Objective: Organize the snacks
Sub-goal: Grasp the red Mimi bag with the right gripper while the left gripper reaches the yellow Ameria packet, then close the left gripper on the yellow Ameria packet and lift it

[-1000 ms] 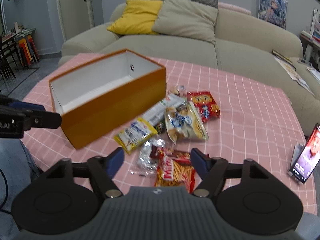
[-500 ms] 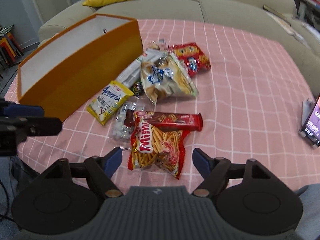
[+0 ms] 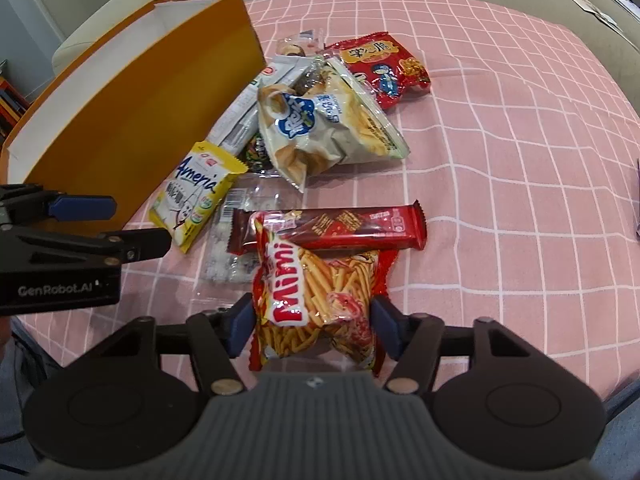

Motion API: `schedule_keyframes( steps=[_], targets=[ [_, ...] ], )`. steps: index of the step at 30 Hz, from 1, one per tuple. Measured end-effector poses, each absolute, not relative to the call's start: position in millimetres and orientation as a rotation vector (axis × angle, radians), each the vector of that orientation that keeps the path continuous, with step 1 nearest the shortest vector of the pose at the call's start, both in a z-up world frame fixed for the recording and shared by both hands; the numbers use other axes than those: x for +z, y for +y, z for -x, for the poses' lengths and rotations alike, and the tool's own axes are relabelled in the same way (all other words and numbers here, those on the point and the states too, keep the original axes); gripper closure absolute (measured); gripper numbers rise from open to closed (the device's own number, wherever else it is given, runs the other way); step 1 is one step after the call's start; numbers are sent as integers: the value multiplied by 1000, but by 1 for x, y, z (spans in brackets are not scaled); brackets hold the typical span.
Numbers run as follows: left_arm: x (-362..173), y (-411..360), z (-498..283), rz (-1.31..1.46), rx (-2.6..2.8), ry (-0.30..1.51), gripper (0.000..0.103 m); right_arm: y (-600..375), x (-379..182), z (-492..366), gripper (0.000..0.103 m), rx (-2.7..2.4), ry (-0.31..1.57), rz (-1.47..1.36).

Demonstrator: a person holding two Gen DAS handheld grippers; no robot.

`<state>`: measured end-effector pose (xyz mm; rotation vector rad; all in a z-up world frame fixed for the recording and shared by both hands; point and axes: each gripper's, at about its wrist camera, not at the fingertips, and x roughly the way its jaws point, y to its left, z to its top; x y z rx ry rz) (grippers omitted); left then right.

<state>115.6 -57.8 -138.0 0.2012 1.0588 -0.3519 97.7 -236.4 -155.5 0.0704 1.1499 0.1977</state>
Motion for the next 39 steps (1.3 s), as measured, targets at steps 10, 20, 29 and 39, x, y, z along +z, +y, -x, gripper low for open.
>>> schedule_keyframes(
  steps=[10, 20, 29, 39],
  targets=[
    [-160, -84, -134, -332, -352, 1053, 20, -232, -157, -110, 53, 225, 1149, -34],
    [-163, -86, -148, -269, -339, 1047, 19, -234, -157, -112, 52, 234, 1149, -46],
    [-164, -72, -154, -125, -337, 1078, 48, -236, -155, -110, 52, 239, 1145, -51],
    [-157, -72, -141, -99, -323, 1121, 99, -238, -151, -104, 54, 252, 1138, -49]
  ],
)
